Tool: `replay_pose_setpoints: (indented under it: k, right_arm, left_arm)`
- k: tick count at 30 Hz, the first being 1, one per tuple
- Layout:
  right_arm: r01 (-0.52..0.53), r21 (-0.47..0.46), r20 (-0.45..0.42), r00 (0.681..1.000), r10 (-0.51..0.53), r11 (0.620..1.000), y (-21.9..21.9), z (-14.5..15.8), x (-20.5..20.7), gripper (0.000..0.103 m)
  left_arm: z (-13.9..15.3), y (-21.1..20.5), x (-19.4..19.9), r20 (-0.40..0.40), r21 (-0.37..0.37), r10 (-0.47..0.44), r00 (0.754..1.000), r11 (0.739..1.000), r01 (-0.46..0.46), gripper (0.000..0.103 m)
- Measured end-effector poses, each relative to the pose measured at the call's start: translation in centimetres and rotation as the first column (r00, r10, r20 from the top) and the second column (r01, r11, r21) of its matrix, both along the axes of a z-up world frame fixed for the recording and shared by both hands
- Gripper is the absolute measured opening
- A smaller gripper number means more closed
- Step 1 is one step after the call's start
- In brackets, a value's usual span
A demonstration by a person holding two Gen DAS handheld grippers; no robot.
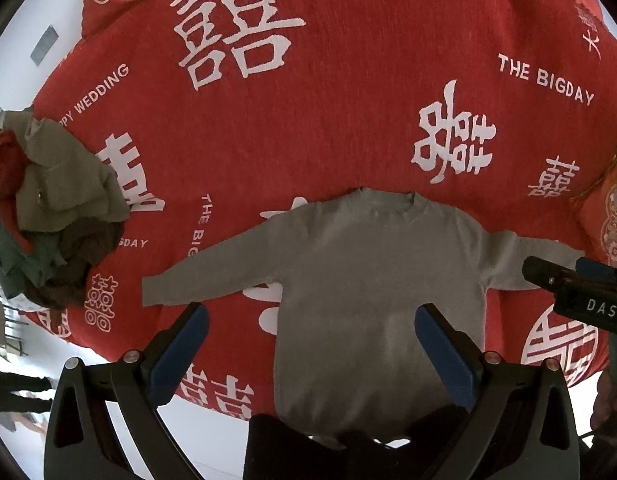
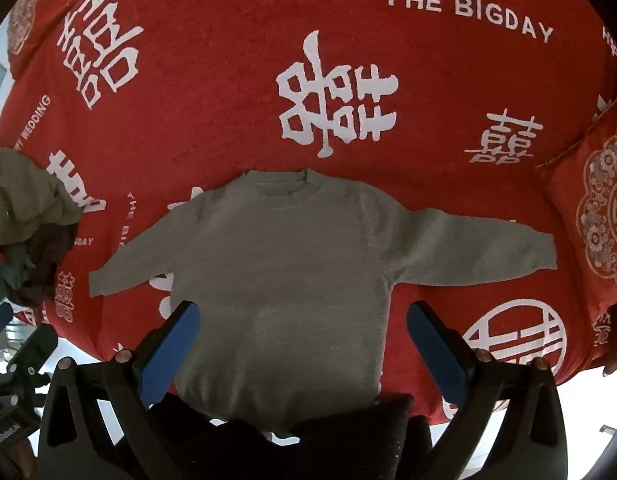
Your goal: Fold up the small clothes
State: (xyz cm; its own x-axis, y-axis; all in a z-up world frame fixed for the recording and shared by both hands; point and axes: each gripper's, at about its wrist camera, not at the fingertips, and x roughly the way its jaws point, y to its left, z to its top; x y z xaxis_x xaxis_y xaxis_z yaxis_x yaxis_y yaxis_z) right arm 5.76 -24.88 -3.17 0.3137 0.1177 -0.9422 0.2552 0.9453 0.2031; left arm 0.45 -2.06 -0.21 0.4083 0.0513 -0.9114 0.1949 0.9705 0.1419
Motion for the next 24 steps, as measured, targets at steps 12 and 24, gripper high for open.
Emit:
replay_pose_setpoints:
  k: [12, 24]
  right_arm:
    - [0.029, 0.026, 0.006, 1.000, -0.029, 0.999, -0.7, -0.4, -0.3, 0.103]
    - [0.044, 0.062, 0.020, 0.999, -0.045, 0.997, -1.9, -0.9, -0.8, 0.103]
  left_arm:
    - [0.0, 0.0, 0.2, -0.001, -0.007, 0.011, 1.000, 1.000, -0.011, 0.103]
    - [-0.7, -0.3, -0.9, -0.050, 0.026, 0.011, 0.999, 1.000, -0.010, 0.103]
